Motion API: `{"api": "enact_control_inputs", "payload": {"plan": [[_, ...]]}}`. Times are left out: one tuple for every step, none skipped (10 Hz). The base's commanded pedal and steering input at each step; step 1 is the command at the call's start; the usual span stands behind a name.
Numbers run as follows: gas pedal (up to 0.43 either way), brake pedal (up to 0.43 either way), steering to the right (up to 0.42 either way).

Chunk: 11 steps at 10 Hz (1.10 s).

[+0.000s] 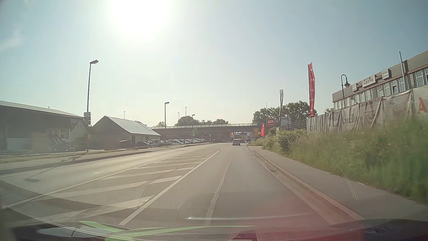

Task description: Follow the waypoints while adhering to traffic rules and regulations

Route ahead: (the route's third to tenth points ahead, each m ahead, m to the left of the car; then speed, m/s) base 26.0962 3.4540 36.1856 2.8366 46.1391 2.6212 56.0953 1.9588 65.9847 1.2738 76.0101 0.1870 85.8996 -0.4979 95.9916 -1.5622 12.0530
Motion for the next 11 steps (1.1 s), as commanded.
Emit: {"api": "enact_control_inputs", "payload": {"plan": [[0.280,0.000,0.012],[0.280,0.000,0.012],[0.280,0.000,0.011],[0.280,0.000,0.011],[0.280,0.000,0.011],[0.280,0.000,0.009],[0.268,0.000,0.007],[0.240,0.000,0.006],[0.240,0.000,0.006],[0.240,0.000,0.006],[0.240,0.000,0.006]]}}
